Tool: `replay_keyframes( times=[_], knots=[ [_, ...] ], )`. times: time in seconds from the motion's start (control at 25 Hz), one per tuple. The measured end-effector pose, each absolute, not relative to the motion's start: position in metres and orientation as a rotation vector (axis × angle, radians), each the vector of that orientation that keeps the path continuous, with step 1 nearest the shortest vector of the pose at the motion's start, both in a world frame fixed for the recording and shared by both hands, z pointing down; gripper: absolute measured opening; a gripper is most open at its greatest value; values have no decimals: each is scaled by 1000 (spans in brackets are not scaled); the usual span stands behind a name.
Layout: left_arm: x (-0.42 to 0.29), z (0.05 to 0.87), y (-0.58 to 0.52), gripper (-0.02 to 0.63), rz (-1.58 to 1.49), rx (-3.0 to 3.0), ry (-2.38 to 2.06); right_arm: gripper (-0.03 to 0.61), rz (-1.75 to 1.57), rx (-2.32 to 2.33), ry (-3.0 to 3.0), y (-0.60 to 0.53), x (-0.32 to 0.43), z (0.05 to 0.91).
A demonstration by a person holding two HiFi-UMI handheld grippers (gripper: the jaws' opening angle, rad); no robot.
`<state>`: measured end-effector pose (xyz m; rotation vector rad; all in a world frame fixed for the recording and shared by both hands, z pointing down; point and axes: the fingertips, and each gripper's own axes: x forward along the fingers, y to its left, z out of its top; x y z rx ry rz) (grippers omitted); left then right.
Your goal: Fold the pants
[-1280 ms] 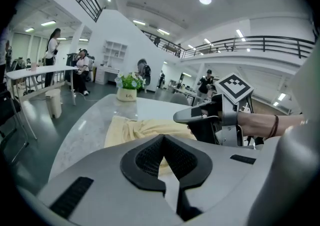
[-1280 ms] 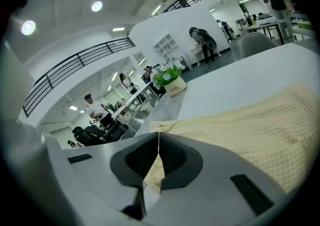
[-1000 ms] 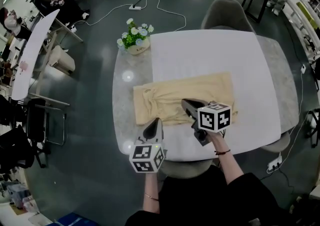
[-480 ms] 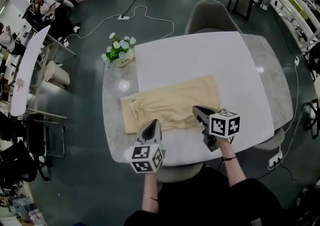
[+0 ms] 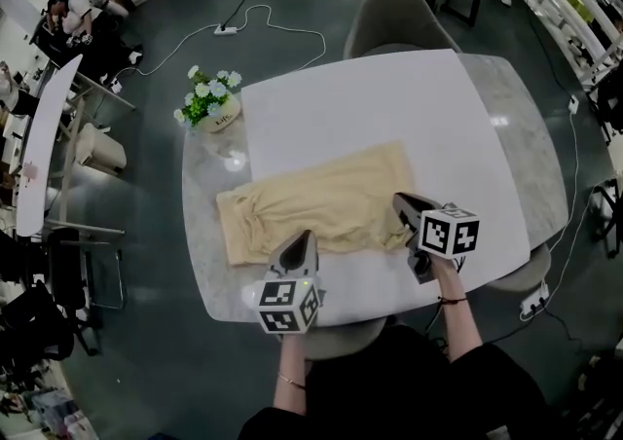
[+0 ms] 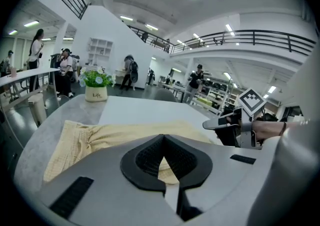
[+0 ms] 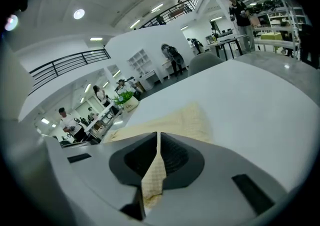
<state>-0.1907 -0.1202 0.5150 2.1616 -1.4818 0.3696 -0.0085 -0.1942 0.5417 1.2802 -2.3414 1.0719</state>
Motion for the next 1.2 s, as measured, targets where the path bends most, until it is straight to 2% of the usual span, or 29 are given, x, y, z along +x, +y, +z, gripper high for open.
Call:
replay_keyframes(
  times=[0.12, 0.2, 0.36, 0.56, 0.92, 0.96, 1.0, 1.08, 1.2],
  knots=[
    [-184, 522, -124, 8, 384, 2157, -1471, 32, 1038, 1276, -2323, -206, 0, 551],
    [-180, 527, -127, 8, 395, 2148, -1465, 117, 1043, 1262, -2316, -214, 5, 559],
    [-173, 534, -134, 8, 411, 2135, -1448, 191, 1030, 1273, -2255, -232, 17, 579],
    [-164, 542, -141, 8, 422, 2118, -1447, 217, 1056, 1259, -2168, -245, 28, 605],
    [-162, 546, -144, 8, 438, 2083, -1469, 216, 1081, 1204, -2073, -250, 29, 623],
    [-162, 546, -144, 8, 439, 2080, -1472, 202, 1084, 1184, -2072, -249, 27, 624],
    [-162, 546, -144, 8, 439, 2078, -1475, 155, 1093, 1168, -2073, -247, 25, 624],
    [-161, 543, -142, 8, 438, 2076, -1480, 107, 1111, 1158, -2079, -245, 23, 622],
    [-162, 539, -139, 8, 438, 2070, -1500, 52, 1144, 1165, -2096, -244, 20, 616]
  ],
)
